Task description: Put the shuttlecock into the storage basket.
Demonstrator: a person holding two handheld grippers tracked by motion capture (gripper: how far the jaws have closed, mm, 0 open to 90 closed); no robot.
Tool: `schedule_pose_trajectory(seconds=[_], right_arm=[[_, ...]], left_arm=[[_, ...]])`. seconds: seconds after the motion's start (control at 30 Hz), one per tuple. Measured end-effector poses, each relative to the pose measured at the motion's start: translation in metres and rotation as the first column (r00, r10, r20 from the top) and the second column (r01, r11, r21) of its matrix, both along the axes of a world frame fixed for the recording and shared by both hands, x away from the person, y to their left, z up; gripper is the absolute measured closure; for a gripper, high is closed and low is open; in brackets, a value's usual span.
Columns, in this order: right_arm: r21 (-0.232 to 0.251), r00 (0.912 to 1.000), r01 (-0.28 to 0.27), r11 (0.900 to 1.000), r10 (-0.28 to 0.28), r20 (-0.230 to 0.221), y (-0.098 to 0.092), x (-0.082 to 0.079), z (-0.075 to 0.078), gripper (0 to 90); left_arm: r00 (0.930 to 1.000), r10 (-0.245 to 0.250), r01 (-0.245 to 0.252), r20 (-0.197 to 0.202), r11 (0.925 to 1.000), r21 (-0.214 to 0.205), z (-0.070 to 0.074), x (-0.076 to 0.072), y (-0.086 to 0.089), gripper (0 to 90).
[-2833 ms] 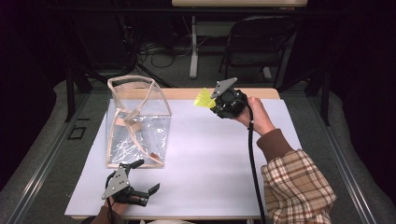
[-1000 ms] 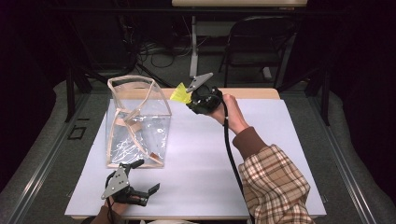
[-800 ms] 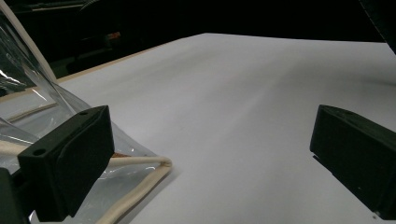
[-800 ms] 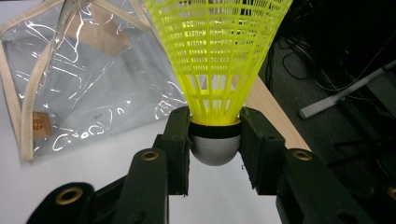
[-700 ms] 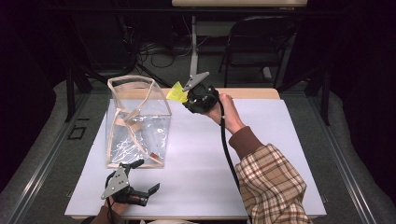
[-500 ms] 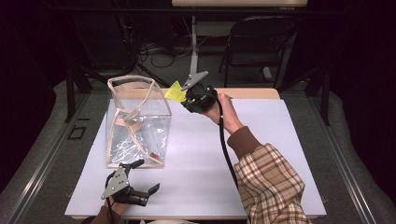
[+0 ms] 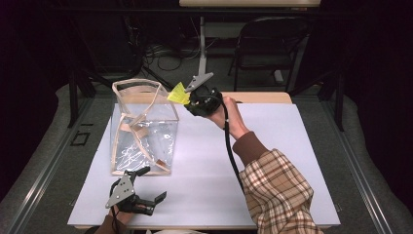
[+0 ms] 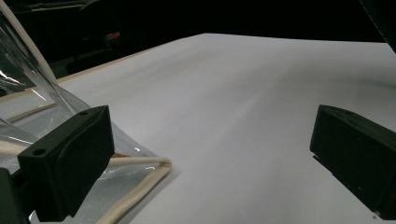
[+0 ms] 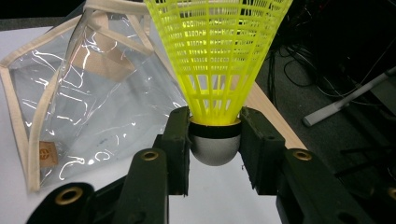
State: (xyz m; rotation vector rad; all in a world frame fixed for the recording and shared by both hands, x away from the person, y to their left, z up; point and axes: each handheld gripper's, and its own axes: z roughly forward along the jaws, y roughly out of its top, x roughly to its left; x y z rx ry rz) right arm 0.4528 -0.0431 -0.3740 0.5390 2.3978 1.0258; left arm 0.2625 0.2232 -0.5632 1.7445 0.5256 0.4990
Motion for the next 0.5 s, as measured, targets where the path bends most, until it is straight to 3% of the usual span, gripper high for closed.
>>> schedule_pose_trajectory(seconds=[0.5], right_arm=[[0.036,1.0,0.007,0.9993,-0.007,0.001,0.012,0.003,0.004,65.1]], left_arm=[[1.0,-0.001,0.001,-0.001,1.0,0.0,0.0,0.0,0.0,0.0]])
